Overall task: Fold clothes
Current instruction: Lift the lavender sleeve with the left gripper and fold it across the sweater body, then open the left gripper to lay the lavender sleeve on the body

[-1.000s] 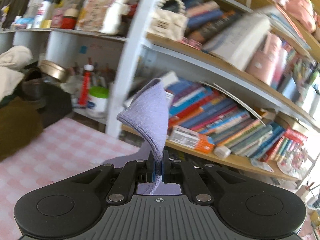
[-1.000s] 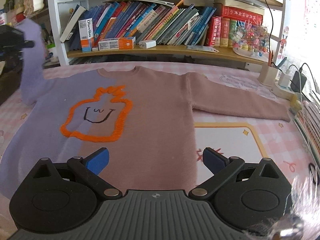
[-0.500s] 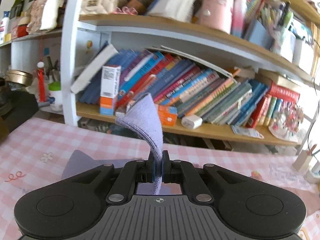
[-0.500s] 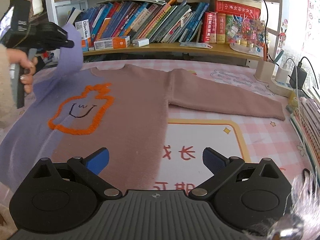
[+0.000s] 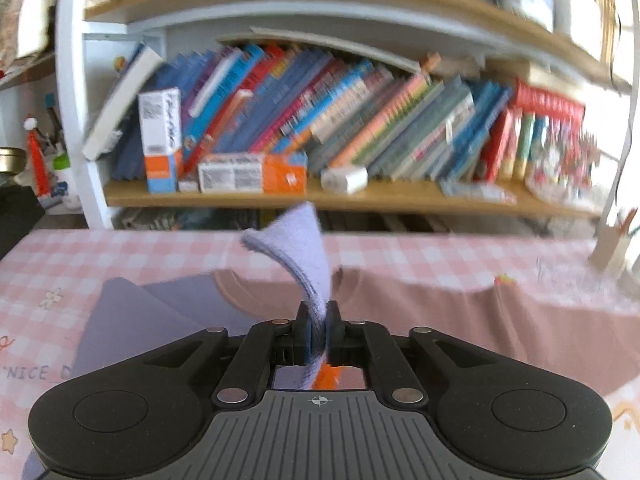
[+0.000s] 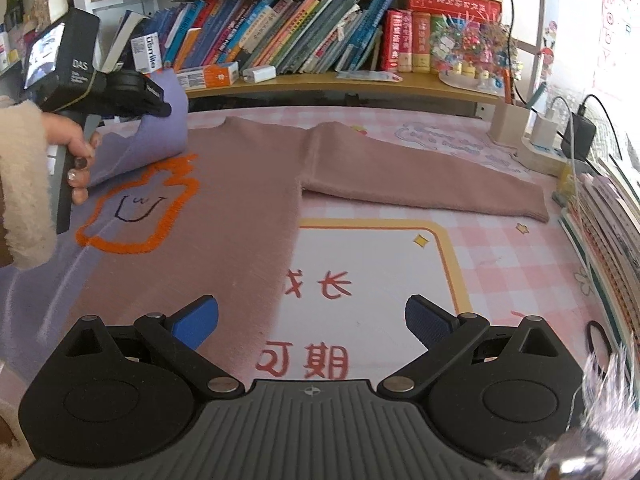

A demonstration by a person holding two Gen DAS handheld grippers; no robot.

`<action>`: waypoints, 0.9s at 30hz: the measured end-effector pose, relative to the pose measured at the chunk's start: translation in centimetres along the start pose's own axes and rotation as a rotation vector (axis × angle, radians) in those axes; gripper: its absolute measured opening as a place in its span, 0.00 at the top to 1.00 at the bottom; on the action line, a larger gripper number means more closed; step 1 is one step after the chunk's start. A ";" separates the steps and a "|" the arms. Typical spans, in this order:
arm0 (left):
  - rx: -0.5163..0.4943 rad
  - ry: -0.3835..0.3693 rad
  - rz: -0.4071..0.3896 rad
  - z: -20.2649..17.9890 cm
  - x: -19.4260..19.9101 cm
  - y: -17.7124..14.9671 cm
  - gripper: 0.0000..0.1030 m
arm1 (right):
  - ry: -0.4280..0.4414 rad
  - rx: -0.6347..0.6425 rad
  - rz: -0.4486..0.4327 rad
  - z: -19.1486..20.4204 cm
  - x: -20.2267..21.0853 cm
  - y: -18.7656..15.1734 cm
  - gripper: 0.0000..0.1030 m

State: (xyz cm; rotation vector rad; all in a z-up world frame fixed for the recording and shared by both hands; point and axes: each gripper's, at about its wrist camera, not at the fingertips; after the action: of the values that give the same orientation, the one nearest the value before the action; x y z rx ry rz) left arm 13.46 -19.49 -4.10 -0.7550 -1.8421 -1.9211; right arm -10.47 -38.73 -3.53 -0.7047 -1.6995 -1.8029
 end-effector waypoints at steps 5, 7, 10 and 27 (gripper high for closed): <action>-0.085 -0.027 0.072 -2.5 0.1 -1.1 0.23 | -0.002 -0.009 -0.003 -0.3 0.1 -0.1 0.02; -0.106 -0.068 0.057 -2.9 1.5 -1.5 0.23 | 0.007 -0.006 -0.007 -0.2 0.0 0.0 0.02; -0.127 -0.095 0.023 -2.6 4.3 -2.3 0.21 | 0.030 0.001 -0.014 0.2 -0.1 0.2 0.02; 0.129 0.284 0.137 13.7 17.8 -12.1 0.20 | 0.109 -0.012 0.029 4.4 -1.4 0.6 0.02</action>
State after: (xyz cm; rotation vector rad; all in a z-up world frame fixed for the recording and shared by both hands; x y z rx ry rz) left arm -6.17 -3.23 -2.88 -0.5222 -1.6761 -1.7069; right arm -9.04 -34.31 -3.86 -0.6213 -1.6010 -1.7996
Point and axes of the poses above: each gripper's, at about its wrist camera, not at the fingertips, and x roughly against the way its jaws point, z to its left, y to its top, and after that the axes turned 2 degrees about z, right-handed
